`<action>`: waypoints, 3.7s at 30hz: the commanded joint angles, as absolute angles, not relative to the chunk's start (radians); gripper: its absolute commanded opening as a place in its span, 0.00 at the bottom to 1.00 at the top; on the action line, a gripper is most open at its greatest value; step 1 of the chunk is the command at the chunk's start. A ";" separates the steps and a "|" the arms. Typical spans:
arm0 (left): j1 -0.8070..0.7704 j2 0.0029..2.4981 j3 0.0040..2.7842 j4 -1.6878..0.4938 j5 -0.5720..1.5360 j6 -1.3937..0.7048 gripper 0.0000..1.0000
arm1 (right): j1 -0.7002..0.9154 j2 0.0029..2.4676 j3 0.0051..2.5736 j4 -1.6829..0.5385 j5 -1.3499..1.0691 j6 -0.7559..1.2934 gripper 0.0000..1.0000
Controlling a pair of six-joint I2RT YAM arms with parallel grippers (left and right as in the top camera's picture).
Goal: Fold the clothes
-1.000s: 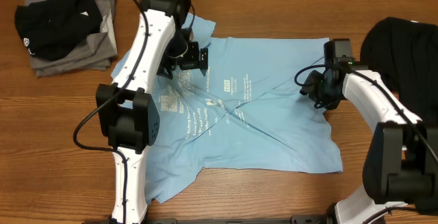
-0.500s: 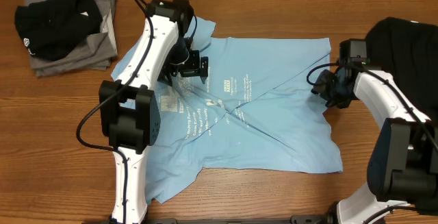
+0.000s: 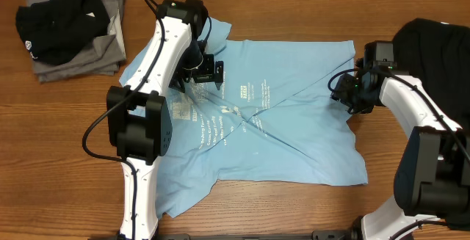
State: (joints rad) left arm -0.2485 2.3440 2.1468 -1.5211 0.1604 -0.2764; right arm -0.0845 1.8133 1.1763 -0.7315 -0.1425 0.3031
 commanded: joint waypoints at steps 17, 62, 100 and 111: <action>-0.249 2.345 2.140 -1.518 0.154 -0.258 1.00 | -0.084 1.863 1.191 -0.689 -0.128 0.312 0.08; -0.329 2.253 2.142 -1.520 0.165 -0.246 0.88 | -0.196 1.863 1.438 -1.160 -0.270 0.266 0.47; -0.691 2.246 1.744 -1.379 0.319 -0.390 0.04 | -0.195 1.863 1.426 -0.864 -0.268 0.372 0.34; -0.702 2.246 1.717 -1.345 0.311 -0.389 0.08 | -0.204 2.000 1.428 -0.697 -0.172 0.331 0.45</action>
State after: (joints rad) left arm -0.6926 2.2665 1.7340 -1.3464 0.2985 -0.3687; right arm -0.2028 1.9266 1.4132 -0.7238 -0.2020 0.3569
